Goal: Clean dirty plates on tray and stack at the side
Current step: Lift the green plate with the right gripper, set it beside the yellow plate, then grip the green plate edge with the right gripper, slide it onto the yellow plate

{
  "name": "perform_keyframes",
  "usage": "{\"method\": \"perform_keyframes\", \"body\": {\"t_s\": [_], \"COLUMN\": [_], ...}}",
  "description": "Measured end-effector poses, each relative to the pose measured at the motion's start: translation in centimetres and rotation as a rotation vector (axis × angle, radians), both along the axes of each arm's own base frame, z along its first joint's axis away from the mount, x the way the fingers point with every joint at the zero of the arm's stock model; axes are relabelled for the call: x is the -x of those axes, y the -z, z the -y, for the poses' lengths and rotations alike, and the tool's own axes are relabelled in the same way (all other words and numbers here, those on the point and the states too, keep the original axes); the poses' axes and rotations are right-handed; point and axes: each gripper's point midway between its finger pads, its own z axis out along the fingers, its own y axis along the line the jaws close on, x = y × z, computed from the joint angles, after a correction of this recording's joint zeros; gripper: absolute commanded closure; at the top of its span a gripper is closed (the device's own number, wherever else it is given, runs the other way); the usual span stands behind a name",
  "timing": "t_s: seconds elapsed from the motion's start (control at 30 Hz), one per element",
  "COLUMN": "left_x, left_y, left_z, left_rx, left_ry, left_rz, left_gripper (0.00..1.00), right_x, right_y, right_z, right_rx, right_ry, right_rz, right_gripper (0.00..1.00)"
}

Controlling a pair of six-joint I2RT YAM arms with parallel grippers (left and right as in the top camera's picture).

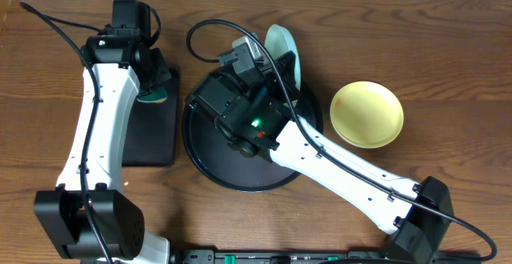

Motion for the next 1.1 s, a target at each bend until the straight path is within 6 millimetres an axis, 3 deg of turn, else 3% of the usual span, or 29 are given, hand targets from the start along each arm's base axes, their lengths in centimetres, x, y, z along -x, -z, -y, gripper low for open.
{"method": "perform_keyframes", "body": {"t_s": [0.13, 0.27, 0.5, 0.8, 0.97, 1.1], "left_x": [0.0, 0.0, 0.0, 0.0, 0.0, 0.0], "left_y": [0.0, 0.0, 0.0, 0.0, 0.0, 0.0], "left_z": [0.0, 0.0, 0.0, 0.0, 0.0, 0.1], "left_rx": [0.0, 0.0, 0.001, 0.003, 0.003, 0.003], "left_ry": [0.0, 0.0, 0.001, 0.001, 0.001, 0.001], "left_rz": [0.0, 0.0, 0.0, 0.0, 0.0, 0.0], "left_gripper": [0.93, 0.93, 0.92, 0.93, 0.93, 0.93], "right_x": [-0.6, -1.9, -4.1, -4.6, -4.5, -4.5], "right_y": [1.9, 5.2, 10.6, 11.9, 12.2, 12.6], "right_z": [-0.4, 0.0, 2.7, 6.2, 10.0, 14.5], "right_rx": [-0.064, -0.187, -0.549, -0.947, -1.042, -1.085], "right_ry": [-0.043, -0.086, -0.118, -0.159, -0.083, 0.029], "right_rz": [-0.096, -0.272, -0.623, -0.865, -0.906, -0.906], "right_gripper": [0.99, 0.99, 0.99, 0.99, 0.99, 0.99]}}
